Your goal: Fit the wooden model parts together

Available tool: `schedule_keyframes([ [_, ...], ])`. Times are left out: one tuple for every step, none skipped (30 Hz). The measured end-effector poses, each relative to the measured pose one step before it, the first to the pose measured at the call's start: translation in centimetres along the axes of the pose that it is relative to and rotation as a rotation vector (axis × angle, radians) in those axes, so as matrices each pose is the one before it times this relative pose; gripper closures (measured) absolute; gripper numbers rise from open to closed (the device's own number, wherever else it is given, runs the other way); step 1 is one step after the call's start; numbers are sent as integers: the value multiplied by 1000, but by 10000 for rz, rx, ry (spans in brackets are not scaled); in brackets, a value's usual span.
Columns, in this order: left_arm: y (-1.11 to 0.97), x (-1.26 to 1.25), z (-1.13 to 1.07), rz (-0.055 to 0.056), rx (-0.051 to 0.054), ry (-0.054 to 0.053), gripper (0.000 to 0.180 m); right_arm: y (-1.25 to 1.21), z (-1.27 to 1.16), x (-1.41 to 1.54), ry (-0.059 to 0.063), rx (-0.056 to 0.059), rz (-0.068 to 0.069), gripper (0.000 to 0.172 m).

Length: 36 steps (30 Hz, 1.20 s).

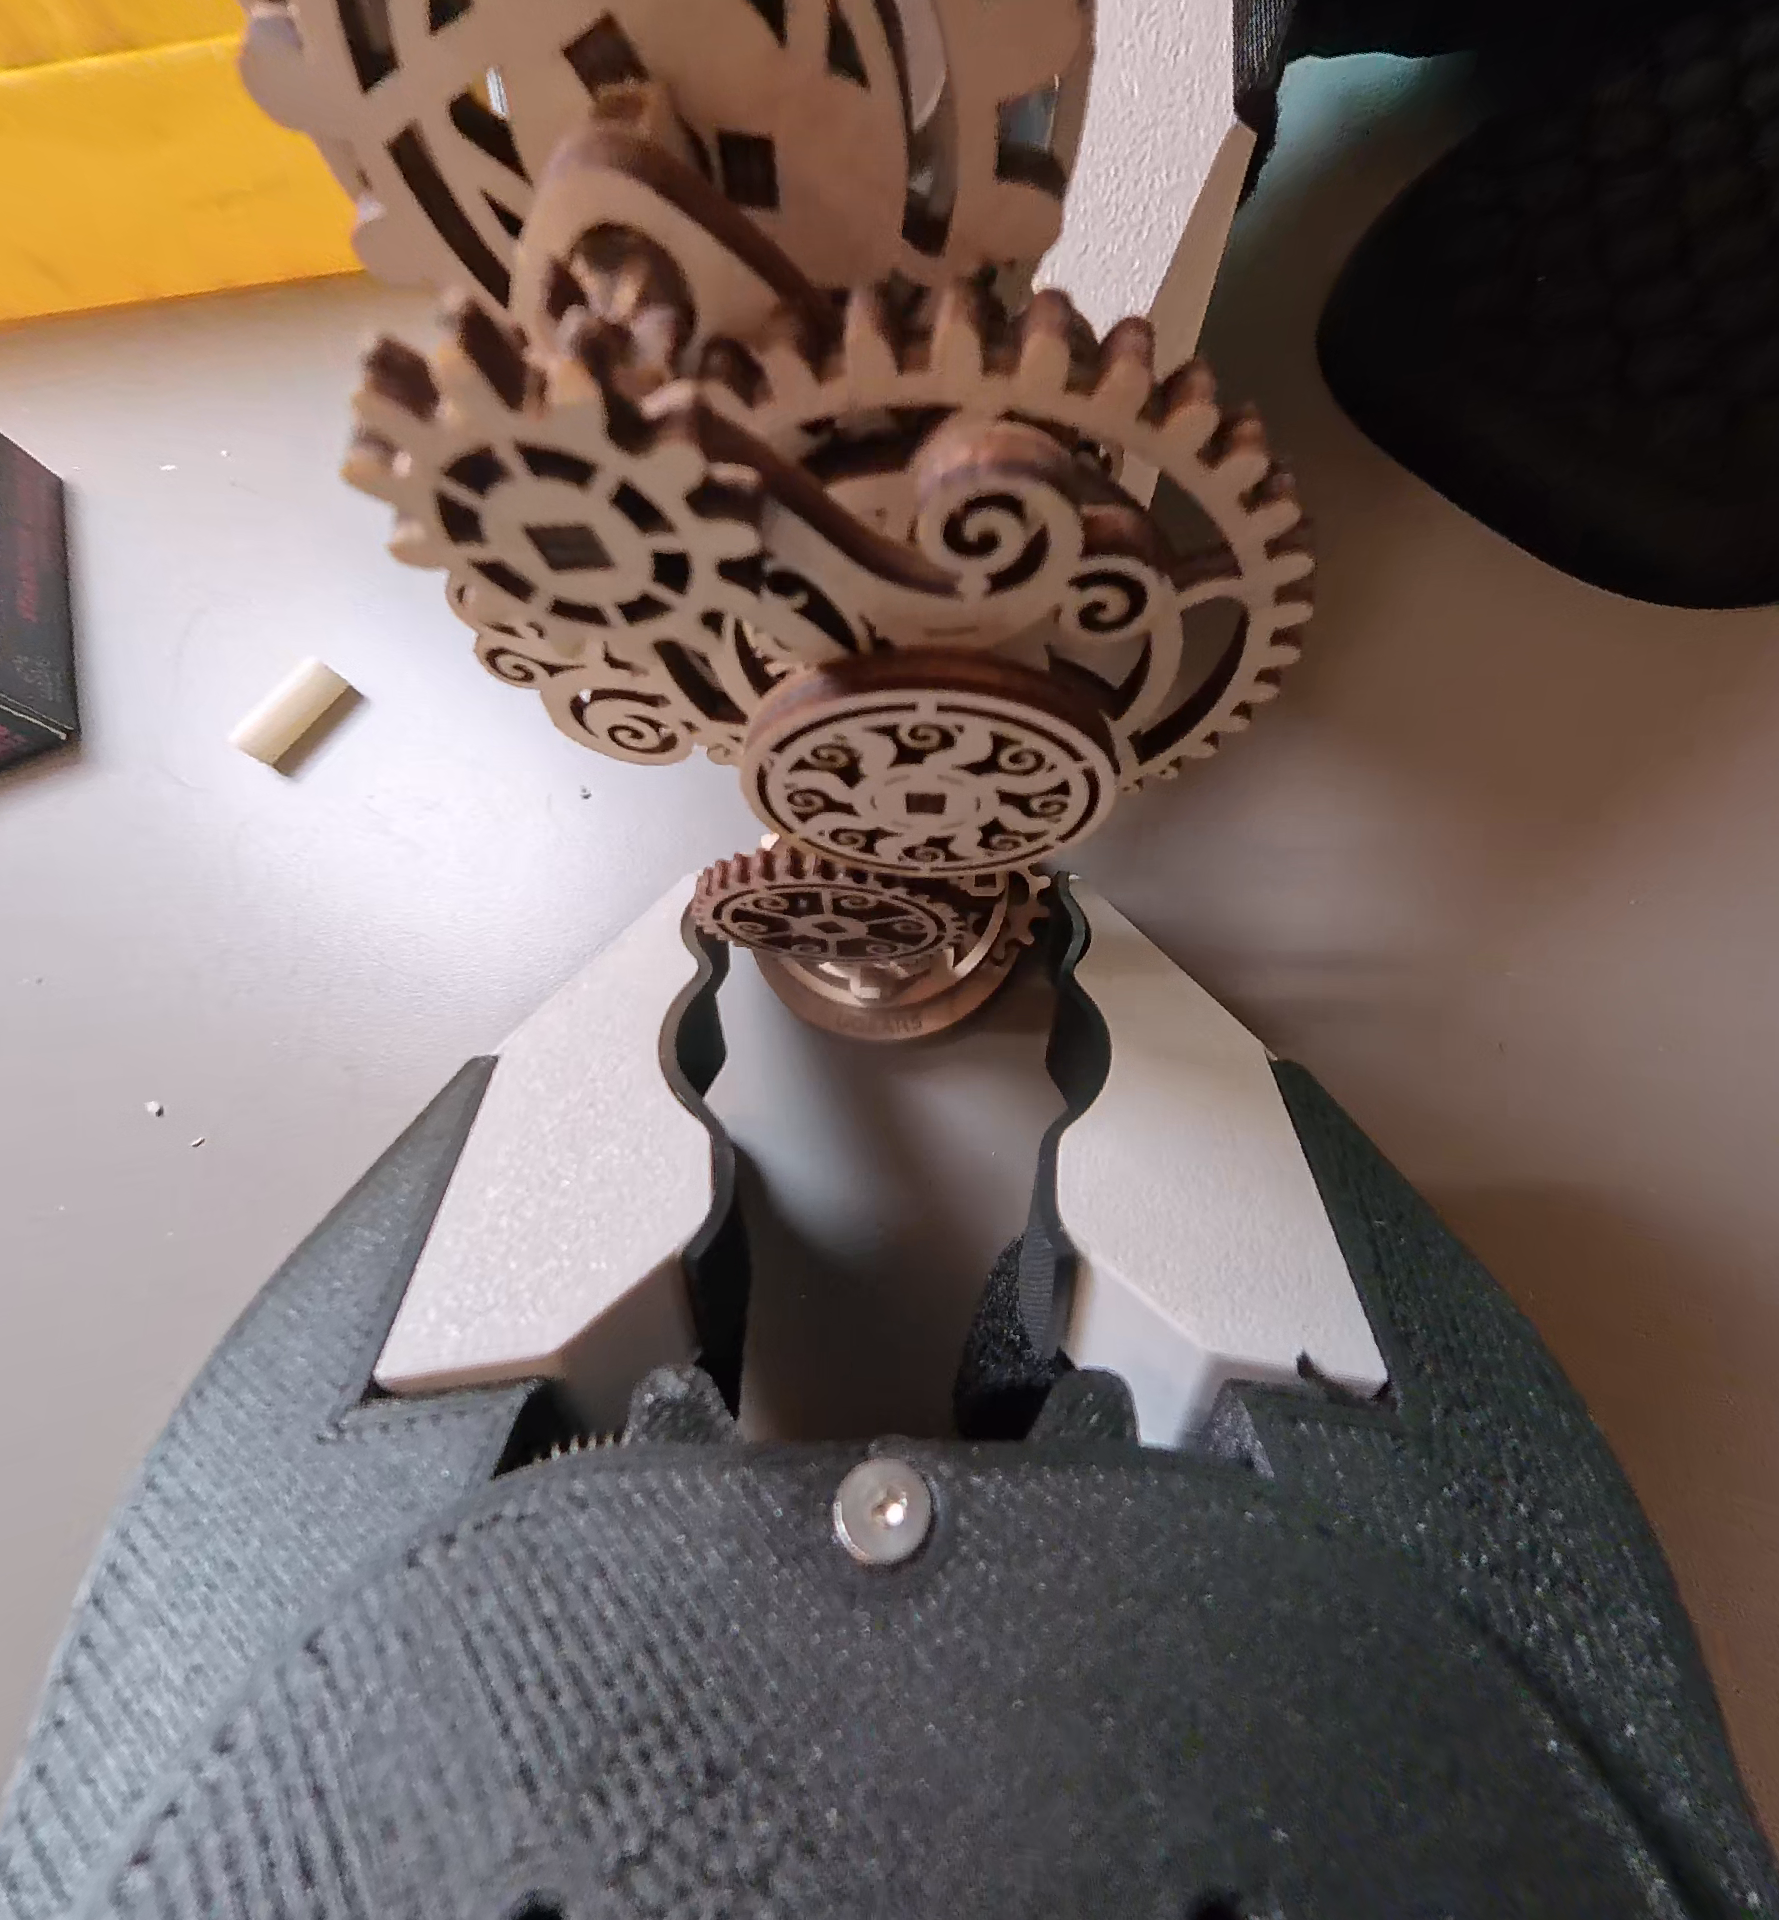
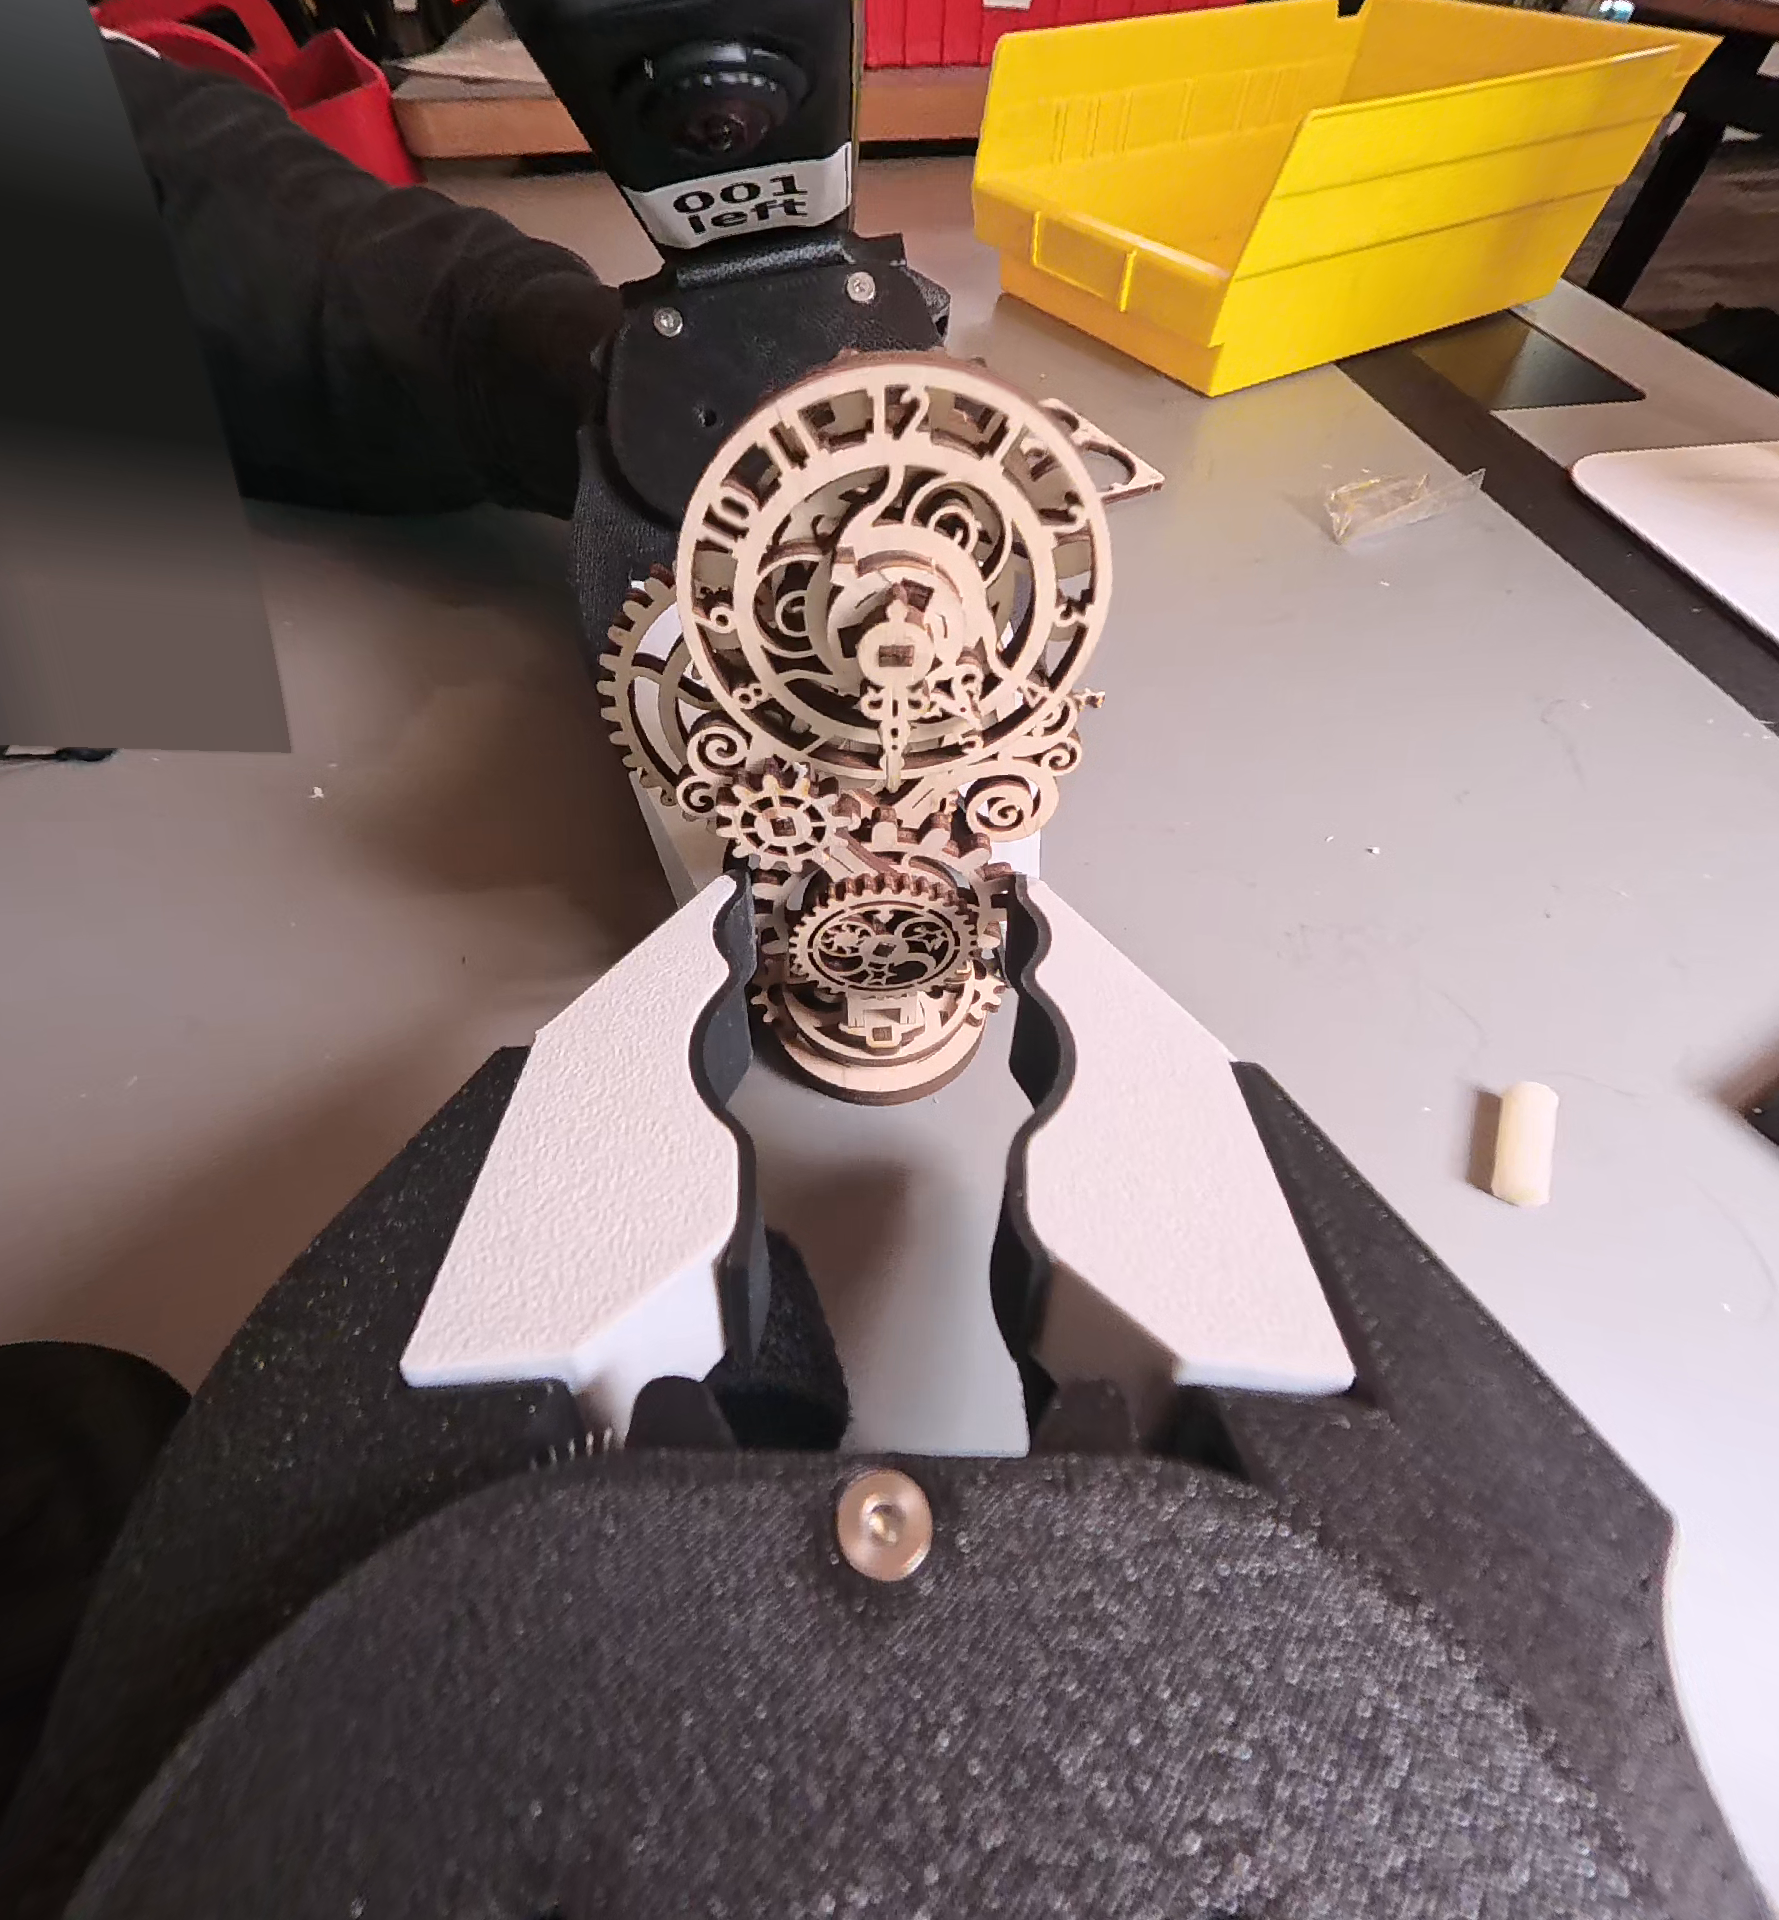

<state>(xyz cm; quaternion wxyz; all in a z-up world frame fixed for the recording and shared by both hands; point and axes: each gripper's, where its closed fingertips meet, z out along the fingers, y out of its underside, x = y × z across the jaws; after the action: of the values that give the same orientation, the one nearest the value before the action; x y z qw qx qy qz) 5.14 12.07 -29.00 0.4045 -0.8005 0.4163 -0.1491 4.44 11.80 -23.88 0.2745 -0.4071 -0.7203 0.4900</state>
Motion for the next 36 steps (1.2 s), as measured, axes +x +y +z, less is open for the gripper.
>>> schedule_keyframes([
  [7, 0, 7, 0, 1, 0, 120, -14, -6, 5, 3, -5, -12, 124],
  [-7, 5, 7, 0, 1, 0, 120, -10, -40, 6, 21, 13, -43, 124],
  [0, 4, 0, -1, 0, 2, 120, 7, -40, -9, 29, -21, -59, 123],
  [-2, 3, 1, -1, 1, 2, 120, -18, -33, 9, 26, -60, -69, 123],
  [5, 2, 11, 1, -1, 7, 120, -74, -8, -27, 1, -28, -28, 124],
  [4, 10, -1, -14, -1, 10, 120, -228, -63, -96, -80, 112, 59, 119],
  [3, 1, -1, -7, 0, 7, 120, -254, -154, -6, -43, 155, 77, 115],
  [1, -1, 0, 1, 0, -1, 120, -9, -166, 74, 25, -22, -33, 112],
  [0, 3, 0, -1, 0, 1, 120, 24, -163, 113, 59, -24, -59, 110],
  [-3, 3, 5, -5, 0, 5, 120, -98, -169, 41, 4, 68, 10, 109],
  [5, -1, -6, -3, 0, 2, 120, -127, -199, -9, -32, 65, 49, 109],
  [-6, -5, 6, 4, 1, -6, 120, -99, -277, -15, -20, 8, 13, 108],
  [-2, -7, 0, 1, 0, -14, 120, -87, -339, 30, 9, -20, -3, 106],
  [4, -69, -2, -17, -3, -58, 120, -134, -395, 113, 69, 21, 26, 104],
  [10, -168, -7, -72, -12, -115, 120, -147, -418, 143, 104, 49, 32, 105],
  [36, -335, 1, -137, -23, -206, 120, -57, -419, 162, 123, 14, 5, 106],
  [68, -482, -11, -216, -34, -287, 120, 70, -385, 219, 178, -71, -6, 106],
  [119, -741, -36, -363, -62, -442, 119, 245, -344, 267, 225, -202, -18, 108],
  [157, -775, -61, -443, -73, -462, 119, 347, -247, 258, 257, -289, -12, 109],
  [150, -613, -83, -371, -64, -390, 119, 372, -115, 128, 224, -327, 30, 111],
  [146, -373, -76, -281, -57, -266, 117, 266, 53, -50, 189, -276, 93, 112],
  [155, -194, -98, -282, -69, -170, 113, 252, 197, -179, 172, -265, 138, 113],
  [171, -9, -165, -153, -56, -71, 112, 334, 338, -305, 152, -325, 129, 114],
  [195, 127, -254, -22, -40, 4, 112, 422, 419, -310, 230, -393, 138, 115],
  [255, 222, -308, -6, -46, 38, 113, 428, 478, -371, 262, -413, 149, 116],
  [261, 248, -335, 10, -40, 49, 114, 346, 501, -490, 241, -365, 230, 115],
  [295, 427, -365, 80, -55, 158, 118, 346, 573, -363, 338, -364, 420, 116],
  [305, 549, -401, 182, -99, 239, 121, 275, 621, -568, 211, -309, 404, 115],
  [354, 549, -430, 184, -172, 266, 127, 146, 618, -460, 289, -192, 316, 113],
  [372, 334, -391, 57, -200, 147, 131, 103, 586, -82, 509, -160, 207, 112],
  [347, 3, -366, -23, -176, -63, 129, 117, 566, 45, 532, -169, 49, 111],
  [321, -189, -401, 23, -102, -176, 129, 191, 574, 178, 523, -231, 61, 110],
  [216, -183, -457, 44, 12, -172, 128, 103, 545, 66, 331, -167, 28, 111],
  [141, -126, -540, -17, 86, -116, 128, -124, 424, 99, 236, -24, -80, 110],
  [138, -95, -585, -103, 115, -81, 128, -292, 316, 157, 177, 64, -196, 112],
  [200, -43, -614, -118, 131, -42, 128, -210, 303, 259, 116, 9, -65, 114],
])
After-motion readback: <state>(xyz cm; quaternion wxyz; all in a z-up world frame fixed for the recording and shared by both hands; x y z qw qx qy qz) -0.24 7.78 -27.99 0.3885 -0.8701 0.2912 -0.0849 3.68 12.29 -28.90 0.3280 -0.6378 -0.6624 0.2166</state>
